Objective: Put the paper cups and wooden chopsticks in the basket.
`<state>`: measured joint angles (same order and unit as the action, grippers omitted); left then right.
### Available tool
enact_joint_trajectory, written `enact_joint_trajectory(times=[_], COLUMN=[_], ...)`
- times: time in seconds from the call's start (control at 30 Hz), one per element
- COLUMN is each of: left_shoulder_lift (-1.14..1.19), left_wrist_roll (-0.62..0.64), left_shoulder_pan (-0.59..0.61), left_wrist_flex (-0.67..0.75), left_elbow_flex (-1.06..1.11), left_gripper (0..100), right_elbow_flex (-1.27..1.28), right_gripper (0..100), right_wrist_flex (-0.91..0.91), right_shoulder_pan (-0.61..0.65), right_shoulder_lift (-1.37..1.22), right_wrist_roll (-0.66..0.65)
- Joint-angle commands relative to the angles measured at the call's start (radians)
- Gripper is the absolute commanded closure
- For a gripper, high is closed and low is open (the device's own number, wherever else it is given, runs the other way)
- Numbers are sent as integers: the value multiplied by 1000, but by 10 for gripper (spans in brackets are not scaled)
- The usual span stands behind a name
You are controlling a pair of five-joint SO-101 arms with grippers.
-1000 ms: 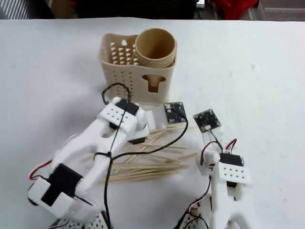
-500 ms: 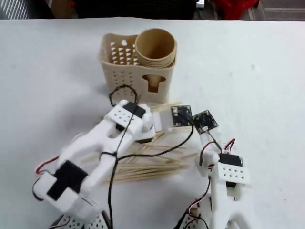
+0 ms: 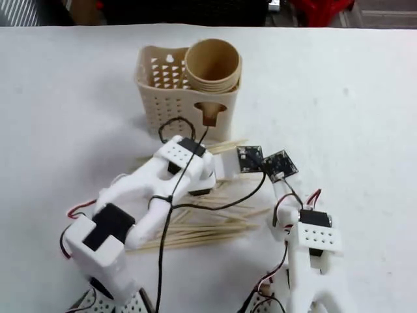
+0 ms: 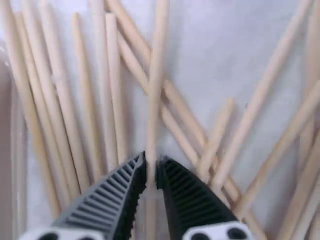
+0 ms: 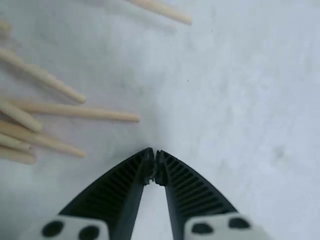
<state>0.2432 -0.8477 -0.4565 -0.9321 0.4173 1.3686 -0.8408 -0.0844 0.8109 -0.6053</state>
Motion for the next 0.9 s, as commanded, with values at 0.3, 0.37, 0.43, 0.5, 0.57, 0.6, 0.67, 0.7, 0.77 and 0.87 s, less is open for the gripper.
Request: enact_joint_trajectory(times=[0.3,0.37,0.43,0.5,0.57,0.6,0.67,0.7,0.77,0.87], left_shoulder_lift=[-162,-217,-255,-282,-291,-292,-289,-289,-288,-278], left_wrist_roll=[11,6,2,-14,-40,-41,-40,-43,-46,-46], left_shoulder_pan=[22,39,47,38,27,33,56,70,90,113], left_wrist_flex=[-190,-245,-293,-299,-275,-242,-170,-138,-89,-77], left_elbow_flex=[-117,-123,-106,-41,29,61,114,135,163,173], left_gripper=[980,980,980,980,980,980,980,980,979,939], right_elbow_flex=[-11,-11,-11,-11,-11,-11,-14,-18,-38,-75], right_gripper=[981,981,981,981,981,981,981,981,981,981], right_wrist_flex=[12,12,12,12,12,12,12,12,7,4], right_shoulder_pan=[1,1,1,1,1,-1,-22,-39,-87,-183], right_shoulder_lift=[22,22,22,22,22,22,22,24,24,24], right_wrist_roll=[-9,-9,-9,-9,-9,-8,-8,-8,-8,-6])
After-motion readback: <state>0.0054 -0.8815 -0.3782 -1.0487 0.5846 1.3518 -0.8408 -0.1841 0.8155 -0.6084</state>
